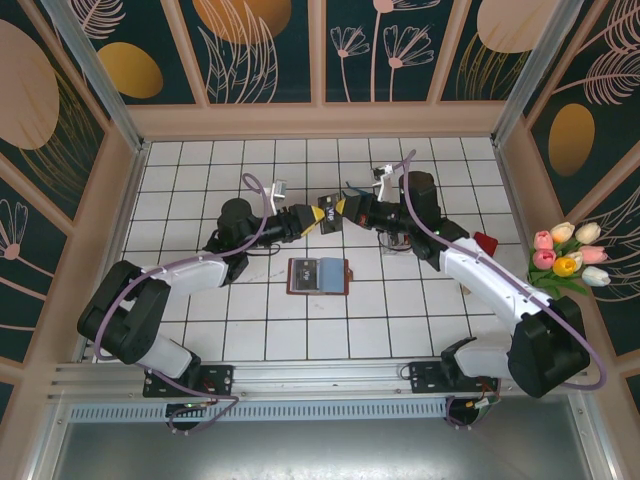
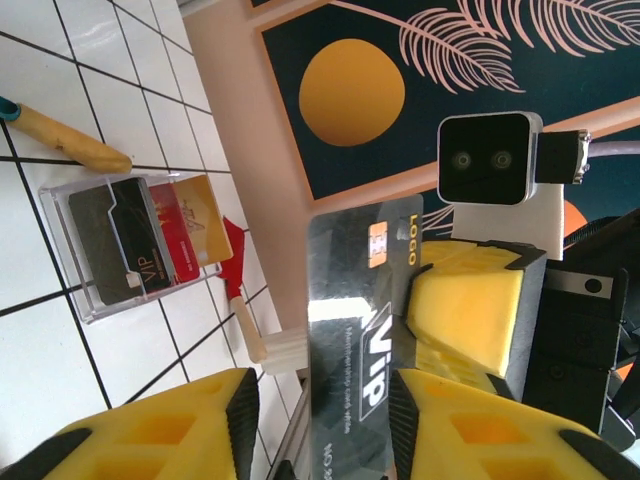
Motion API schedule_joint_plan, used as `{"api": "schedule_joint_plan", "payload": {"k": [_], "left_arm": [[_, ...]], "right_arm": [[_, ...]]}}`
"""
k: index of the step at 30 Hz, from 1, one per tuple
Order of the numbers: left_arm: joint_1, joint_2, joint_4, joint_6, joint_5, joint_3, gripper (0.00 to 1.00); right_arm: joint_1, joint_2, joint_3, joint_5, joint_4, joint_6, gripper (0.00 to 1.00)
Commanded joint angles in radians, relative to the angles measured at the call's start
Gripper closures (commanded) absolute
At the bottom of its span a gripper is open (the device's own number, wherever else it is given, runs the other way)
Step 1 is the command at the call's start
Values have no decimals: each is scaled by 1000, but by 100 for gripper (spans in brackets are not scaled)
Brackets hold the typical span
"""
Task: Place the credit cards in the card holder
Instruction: Insert the credit card into the card slot.
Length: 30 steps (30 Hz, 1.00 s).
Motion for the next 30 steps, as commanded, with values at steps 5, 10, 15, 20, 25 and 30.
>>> {"api": "schedule_joint_plan", "payload": {"k": [5,10,15,20,25,30], "left_arm": [[2,-5,82,-19,24,-18,86],[2,-24,5,30,2,-24,100],[1,-82,-270,186,-113,-38,100],[1,-154,-485,291,-250,-94,100],[-8,-186,-501,304,-280,-180,100],[-52,-197,-547,332,-342,-201,100]], "right_arm": [[-7,14,-28,-40,83,37,99],[-7,31,-46,10,34,22,87],[-3,31,-80,173,-114,-1,70],[47,39,-138,333,-180,-15,57],[113,52,-183,424,-178,21,55],[143,81,-215,427,-150,42,54]]}}
